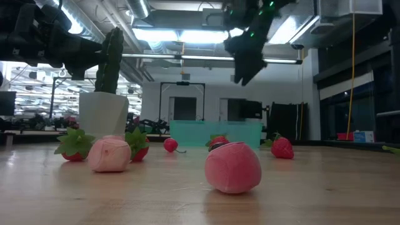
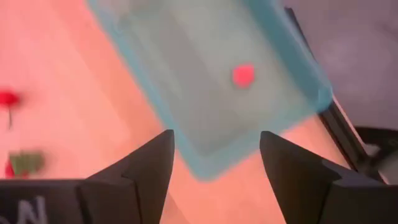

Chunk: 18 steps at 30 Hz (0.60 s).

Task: Pick and placing Produce into tupperware
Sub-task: Put the strawberry into the container

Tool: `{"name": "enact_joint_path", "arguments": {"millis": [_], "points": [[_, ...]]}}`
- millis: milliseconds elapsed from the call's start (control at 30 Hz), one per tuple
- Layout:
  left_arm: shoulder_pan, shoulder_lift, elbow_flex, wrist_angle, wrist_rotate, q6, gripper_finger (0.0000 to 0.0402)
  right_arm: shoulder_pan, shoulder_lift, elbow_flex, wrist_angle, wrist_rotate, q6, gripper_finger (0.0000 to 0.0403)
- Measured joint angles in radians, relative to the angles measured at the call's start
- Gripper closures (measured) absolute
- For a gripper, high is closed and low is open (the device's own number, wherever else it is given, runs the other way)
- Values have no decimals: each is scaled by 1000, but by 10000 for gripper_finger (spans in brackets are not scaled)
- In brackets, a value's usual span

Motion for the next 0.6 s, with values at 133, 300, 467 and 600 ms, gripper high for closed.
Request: {"name": "enact_joint_path", "arguments": {"millis": [133, 300, 467, 600], "points": [[0, 0, 0, 0, 0, 0, 221, 80, -152, -186, 30, 12, 42, 163], [0, 0, 0, 0, 0, 0, 221, 178, -364, -449, 121, 15, 210, 163], [0, 0, 0, 0, 0, 0, 221, 305, -534, -598, 156, 15, 396, 163], [0, 0, 0, 0, 0, 0, 221, 415, -609, -664, 193, 16, 478, 163]]}}
